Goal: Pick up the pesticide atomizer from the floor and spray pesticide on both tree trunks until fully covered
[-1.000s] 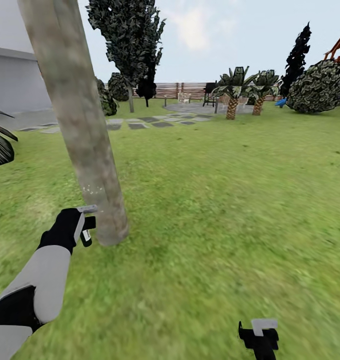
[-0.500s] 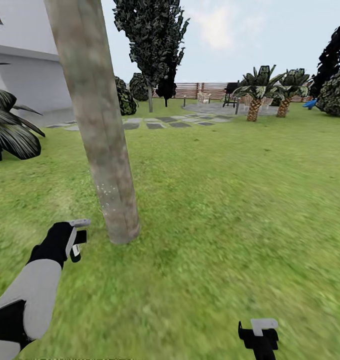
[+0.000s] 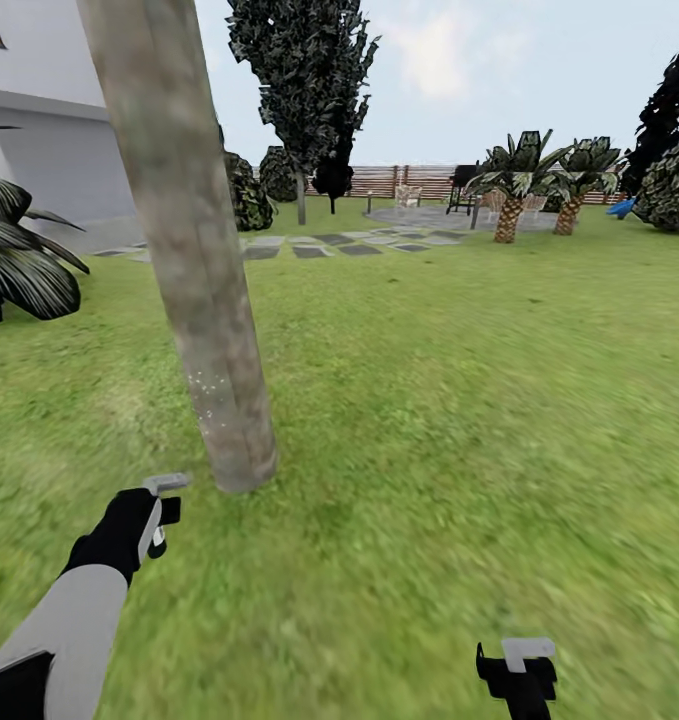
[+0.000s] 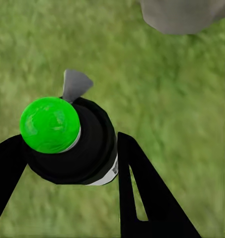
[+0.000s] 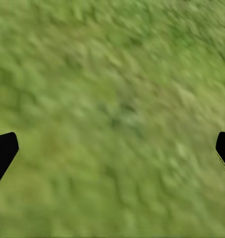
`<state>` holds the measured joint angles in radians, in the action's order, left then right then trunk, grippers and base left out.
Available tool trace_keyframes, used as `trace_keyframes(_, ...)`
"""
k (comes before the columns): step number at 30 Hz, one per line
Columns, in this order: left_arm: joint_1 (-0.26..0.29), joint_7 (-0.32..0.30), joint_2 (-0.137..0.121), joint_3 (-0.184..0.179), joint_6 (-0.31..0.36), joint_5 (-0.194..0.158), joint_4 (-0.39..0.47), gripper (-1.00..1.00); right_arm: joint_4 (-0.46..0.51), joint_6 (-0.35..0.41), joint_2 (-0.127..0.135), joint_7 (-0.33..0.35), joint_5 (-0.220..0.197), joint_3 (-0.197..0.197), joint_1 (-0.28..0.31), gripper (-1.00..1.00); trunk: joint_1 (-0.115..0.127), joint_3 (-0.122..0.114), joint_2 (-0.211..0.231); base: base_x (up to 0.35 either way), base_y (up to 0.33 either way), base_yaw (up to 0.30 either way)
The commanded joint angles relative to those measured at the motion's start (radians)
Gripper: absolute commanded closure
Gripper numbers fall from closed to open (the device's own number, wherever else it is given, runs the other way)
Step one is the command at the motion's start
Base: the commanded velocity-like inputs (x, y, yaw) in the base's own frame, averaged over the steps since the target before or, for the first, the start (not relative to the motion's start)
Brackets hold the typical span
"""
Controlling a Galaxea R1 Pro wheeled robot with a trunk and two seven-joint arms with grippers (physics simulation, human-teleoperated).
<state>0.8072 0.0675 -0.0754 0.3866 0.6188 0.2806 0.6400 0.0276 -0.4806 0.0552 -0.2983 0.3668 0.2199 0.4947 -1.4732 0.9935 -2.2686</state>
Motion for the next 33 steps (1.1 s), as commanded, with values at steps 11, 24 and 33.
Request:
trace_keyframes(11,-0.042,-0.001,0.003,0.000,0.004,0.002,0.009,1.00,0.000,-0.003,0.000,-0.004,0.011,0.007,0.001,-1.00,0.000,0.001,0.000,0.183,-0.204,0.040)
trace_keyframes(24,-0.043,-0.005,0.025,-0.002,0.004,0.002,0.012,1.00,0.000,-0.003,-0.001,-0.004,0.011,0.007,0.001,-1.00,0.000,0.001,0.000,0.085,-0.264,0.235)
trace_keyframes(33,-0.043,-0.007,0.026,-0.002,0.004,0.002,0.013,1.00,-0.002,-0.003,-0.002,-0.004,0.009,0.007,0.001,-1.00,0.000,0.001,0.000,0.229,-0.203,0.007)
